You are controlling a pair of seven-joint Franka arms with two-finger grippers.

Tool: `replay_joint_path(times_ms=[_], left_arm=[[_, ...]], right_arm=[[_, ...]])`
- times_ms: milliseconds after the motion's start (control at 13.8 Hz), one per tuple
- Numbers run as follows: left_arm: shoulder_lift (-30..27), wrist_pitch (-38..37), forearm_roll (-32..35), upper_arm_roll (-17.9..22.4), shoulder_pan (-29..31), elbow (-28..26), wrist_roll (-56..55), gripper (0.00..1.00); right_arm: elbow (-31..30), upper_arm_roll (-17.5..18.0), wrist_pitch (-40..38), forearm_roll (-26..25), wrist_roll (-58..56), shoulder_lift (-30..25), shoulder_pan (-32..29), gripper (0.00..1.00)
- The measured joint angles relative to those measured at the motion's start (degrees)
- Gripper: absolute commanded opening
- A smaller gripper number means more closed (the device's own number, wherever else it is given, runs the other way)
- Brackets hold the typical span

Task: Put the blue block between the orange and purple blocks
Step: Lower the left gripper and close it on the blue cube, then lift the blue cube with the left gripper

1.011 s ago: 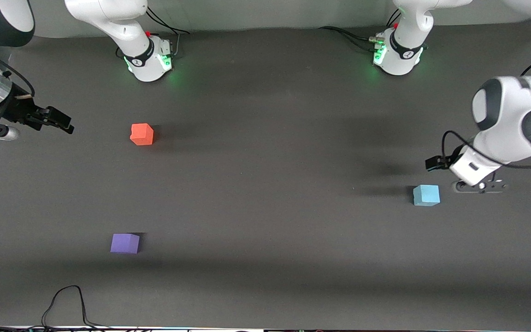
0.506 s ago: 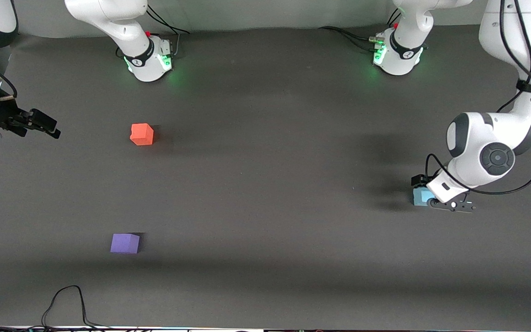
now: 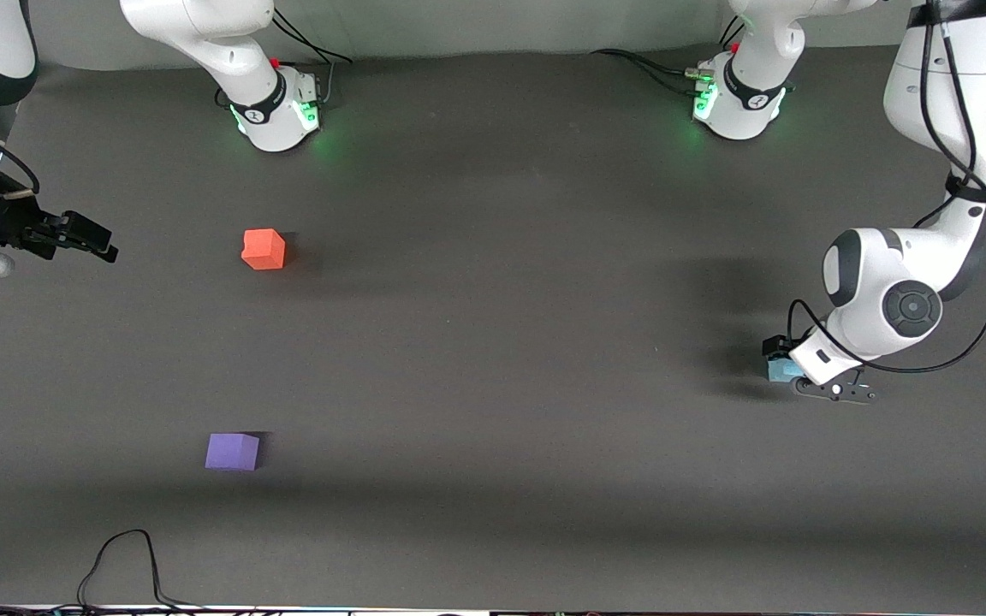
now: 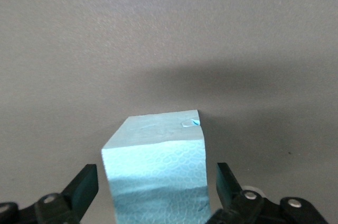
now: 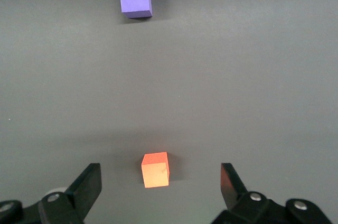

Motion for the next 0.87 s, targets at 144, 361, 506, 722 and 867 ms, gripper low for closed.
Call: replay_joint_path(times_ms=[144, 361, 506, 722, 867], left_arm=[[0.2, 0.1, 0.0, 0.0, 0.0, 0.0, 0.0, 0.78], [0.2, 0.1, 0.0, 0.0, 0.0, 0.1, 0.0, 0.43], [0.2, 0.1, -0.1, 0.0, 0.0, 0.3, 0.0, 0.33], [-0.9, -1.7, -0.1, 0.1, 0.2, 1.9, 0.0, 0.35], [-5.4, -9.5, -0.3, 0.1, 0.6, 3.6, 0.0, 0.36]], right_arm=[[0.0, 0.0, -0.1, 0.0, 0.0, 0.0, 0.0, 1.00], [0.1, 0.0, -0.1, 0.0, 0.0, 0.0, 0.0, 1.00], [0.4, 0.0, -0.1, 0.0, 0.0, 0.1, 0.0, 1.00], [0.8, 0.0, -0.1, 0.0, 0.0, 1.0, 0.0, 1.00], [0.8, -0.1, -0.1, 0.0, -0.1, 1.7, 0.0, 1.00]])
